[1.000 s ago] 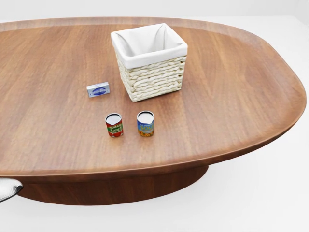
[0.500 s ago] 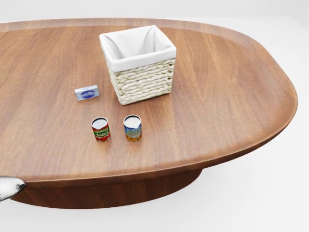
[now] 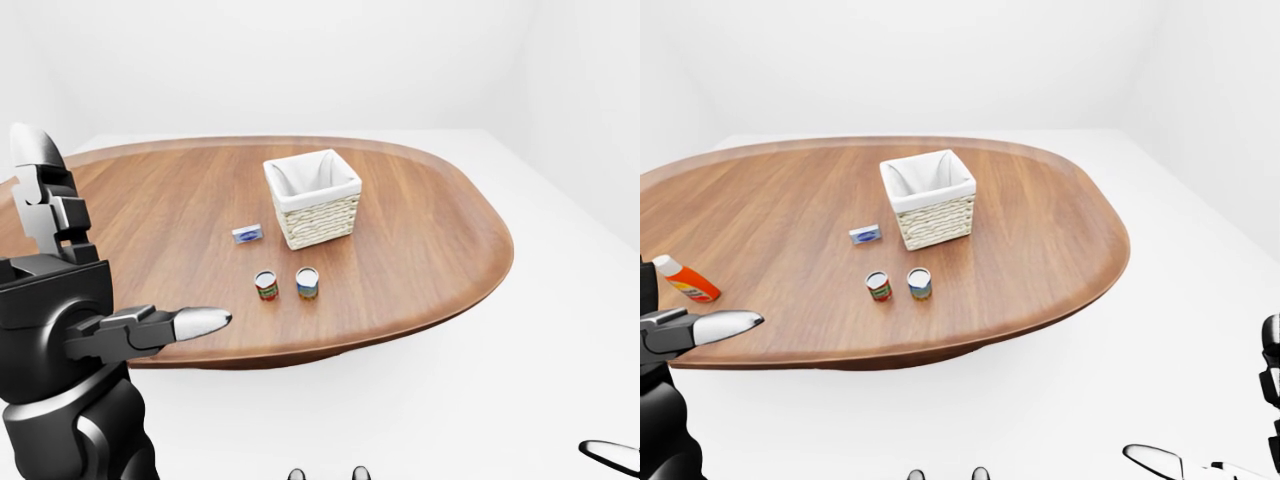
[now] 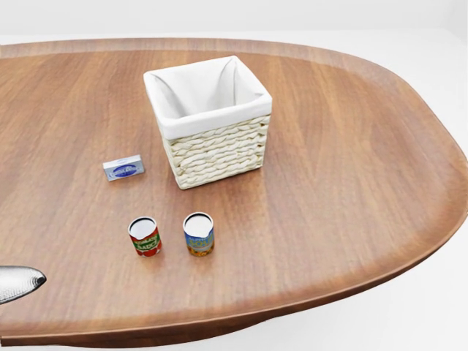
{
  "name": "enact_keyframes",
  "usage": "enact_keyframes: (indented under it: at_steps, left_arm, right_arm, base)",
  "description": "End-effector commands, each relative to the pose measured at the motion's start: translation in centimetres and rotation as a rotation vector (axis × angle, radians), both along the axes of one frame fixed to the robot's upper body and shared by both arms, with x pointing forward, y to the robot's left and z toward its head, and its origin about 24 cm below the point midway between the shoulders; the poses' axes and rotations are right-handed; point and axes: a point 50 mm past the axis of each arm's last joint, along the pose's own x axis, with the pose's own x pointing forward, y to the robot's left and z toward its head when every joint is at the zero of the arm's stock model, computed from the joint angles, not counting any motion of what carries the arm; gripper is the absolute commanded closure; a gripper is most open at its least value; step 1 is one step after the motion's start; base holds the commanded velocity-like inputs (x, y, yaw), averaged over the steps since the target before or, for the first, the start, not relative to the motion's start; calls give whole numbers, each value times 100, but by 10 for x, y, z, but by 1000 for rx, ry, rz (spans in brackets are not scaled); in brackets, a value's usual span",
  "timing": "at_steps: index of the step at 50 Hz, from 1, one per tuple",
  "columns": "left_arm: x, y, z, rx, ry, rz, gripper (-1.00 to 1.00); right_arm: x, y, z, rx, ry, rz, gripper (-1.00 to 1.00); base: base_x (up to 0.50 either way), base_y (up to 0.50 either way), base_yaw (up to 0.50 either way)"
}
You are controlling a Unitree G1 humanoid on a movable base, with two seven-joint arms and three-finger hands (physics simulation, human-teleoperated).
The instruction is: Pick up the tomato sauce, and put it in the basket.
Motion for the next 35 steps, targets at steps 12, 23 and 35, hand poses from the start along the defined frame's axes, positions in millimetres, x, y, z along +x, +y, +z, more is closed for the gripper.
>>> enact_keyframes:
  at_steps: [12, 23, 35]
  left_arm:
    - [4, 1, -1, -7, 11, 5, -100]
    - [5, 0, -2, -10, 14, -3, -100]
    - [3, 0, -2, -11, 10, -8, -100]
  right_arm:
    - [2, 1, 0, -14, -4, 4, -100]
    - [4, 1, 1, -18, -14, 9, -100]
    - [5, 2, 1, -18, -18, 14, -100]
  base:
    - [34, 0, 0]
    - [34, 0, 0]
    - [34, 0, 0]
